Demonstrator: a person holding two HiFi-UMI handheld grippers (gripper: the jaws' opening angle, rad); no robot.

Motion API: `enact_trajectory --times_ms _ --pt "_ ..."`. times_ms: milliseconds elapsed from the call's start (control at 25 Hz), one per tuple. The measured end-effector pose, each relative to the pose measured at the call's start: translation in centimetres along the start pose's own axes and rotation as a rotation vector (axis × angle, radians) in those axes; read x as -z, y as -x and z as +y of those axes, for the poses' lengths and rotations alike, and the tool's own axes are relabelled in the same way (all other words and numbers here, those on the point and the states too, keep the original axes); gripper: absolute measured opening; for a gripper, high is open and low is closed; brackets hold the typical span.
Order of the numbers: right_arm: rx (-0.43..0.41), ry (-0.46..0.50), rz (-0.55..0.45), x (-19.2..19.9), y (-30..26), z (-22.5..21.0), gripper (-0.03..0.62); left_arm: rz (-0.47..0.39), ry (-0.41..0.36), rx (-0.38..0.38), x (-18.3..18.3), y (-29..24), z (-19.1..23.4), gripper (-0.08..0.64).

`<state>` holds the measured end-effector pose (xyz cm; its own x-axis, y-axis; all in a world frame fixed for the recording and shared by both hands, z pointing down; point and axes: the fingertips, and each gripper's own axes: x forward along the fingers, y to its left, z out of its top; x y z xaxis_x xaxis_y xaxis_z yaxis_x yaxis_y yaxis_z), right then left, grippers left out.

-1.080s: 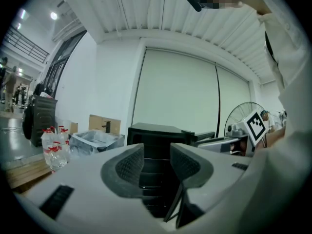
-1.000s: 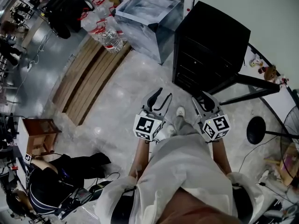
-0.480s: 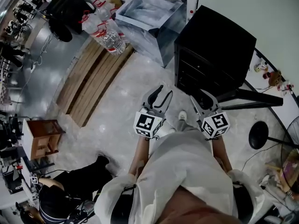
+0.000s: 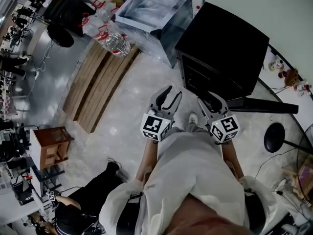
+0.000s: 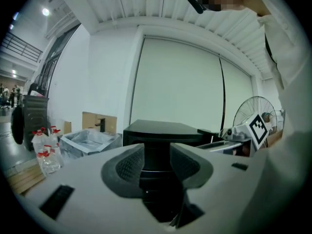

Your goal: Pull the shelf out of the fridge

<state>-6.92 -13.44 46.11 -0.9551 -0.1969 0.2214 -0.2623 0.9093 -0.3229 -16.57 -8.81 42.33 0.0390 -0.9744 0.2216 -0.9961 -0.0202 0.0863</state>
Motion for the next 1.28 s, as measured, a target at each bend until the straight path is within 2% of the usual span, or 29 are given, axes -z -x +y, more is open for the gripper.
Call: enact_trajectory --times_ms 400,880,1280 --pt "0.124 -0.09 -0.006 1.5 -0.5 -2.7 0.165 0.048 0.052 0.129 2.0 -4.5 0.4 0.169" --pt "0.436 -0.215 -0.072 4.1 -0.2 -4.9 0.166 0.11 0.099 0.368 4.7 -8.1 1.8 0.169" --pt "0.62 -0.298 -0.132 6.3 0.8 -5.9 0.175 0.138 0.117 0.508 7.0 -9.7 1.0 0.17"
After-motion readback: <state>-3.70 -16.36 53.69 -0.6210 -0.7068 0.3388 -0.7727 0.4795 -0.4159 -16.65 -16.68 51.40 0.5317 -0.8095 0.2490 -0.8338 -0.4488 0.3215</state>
